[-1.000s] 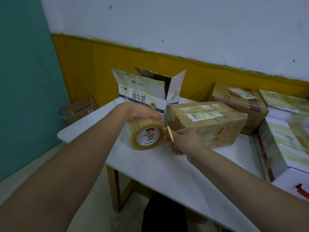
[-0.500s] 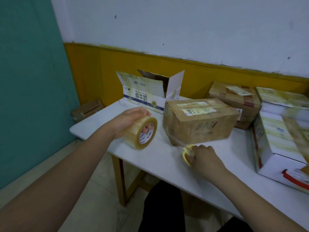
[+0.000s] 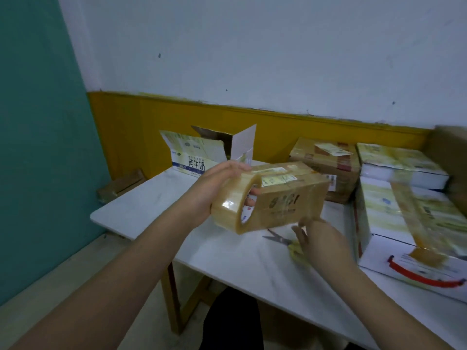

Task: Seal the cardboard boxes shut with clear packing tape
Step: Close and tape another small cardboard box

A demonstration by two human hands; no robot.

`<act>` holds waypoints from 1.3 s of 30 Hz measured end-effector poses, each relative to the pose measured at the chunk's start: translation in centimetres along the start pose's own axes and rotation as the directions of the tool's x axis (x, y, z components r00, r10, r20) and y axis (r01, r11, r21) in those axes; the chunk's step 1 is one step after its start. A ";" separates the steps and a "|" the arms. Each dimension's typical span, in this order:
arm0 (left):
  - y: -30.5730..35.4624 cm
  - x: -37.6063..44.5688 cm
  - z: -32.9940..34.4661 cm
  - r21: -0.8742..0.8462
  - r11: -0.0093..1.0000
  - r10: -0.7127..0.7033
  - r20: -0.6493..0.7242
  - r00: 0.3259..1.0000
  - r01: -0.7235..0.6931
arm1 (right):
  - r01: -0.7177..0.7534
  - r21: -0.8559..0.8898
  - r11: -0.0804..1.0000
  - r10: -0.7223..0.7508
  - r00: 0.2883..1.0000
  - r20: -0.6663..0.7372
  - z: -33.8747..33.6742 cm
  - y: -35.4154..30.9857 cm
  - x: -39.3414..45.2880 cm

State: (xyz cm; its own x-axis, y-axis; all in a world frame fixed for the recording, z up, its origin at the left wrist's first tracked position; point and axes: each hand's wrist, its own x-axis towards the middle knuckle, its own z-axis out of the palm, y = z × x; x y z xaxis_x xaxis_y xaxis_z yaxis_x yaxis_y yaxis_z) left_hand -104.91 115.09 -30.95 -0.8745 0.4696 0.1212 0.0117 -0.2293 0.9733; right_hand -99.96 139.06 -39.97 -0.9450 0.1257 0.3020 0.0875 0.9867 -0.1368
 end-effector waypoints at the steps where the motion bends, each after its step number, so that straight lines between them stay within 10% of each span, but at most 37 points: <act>1: 0.2 0.3 0.5 0.026 1.000 0.011 0.019 1.000 -0.012 | 0.015 0.191 0.981 0.009 0.993 -0.121 -1.6 -0.3 0.8; 4: 0.2 1.5 2.1 0.138 0.988 0.064 0.004 0.998 -0.064 | 0.184 0.542 0.820 0.007 0.944 -0.330 -7.5 -2.3 3.2; 15: -0.2 4.4 5.3 0.477 0.870 0.205 -0.114 0.972 -0.127 | 0.291 0.510 0.810 -0.040 0.894 -0.446 -9.3 -4.3 6.8; 26: 4.4 7.7 5.8 0.518 0.855 -0.023 0.095 0.995 -0.029 | -0.007 0.514 0.857 -0.080 0.986 0.147 -14.9 -1.0 11.0; 39: 4.2 5.1 3.3 0.628 0.773 -0.065 -0.058 0.996 0.087 | -0.051 0.623 0.781 -0.025 0.993 0.113 -12.0 -2.9 12.2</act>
State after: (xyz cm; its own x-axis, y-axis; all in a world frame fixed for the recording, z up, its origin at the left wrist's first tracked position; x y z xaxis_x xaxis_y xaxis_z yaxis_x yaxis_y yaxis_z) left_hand -107.72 119.31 -25.60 -0.9002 0.4329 0.0461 0.2374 0.3994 0.8855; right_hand -107.89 139.01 -24.55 -0.9765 0.0882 0.1967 -0.0797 0.7001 -0.7096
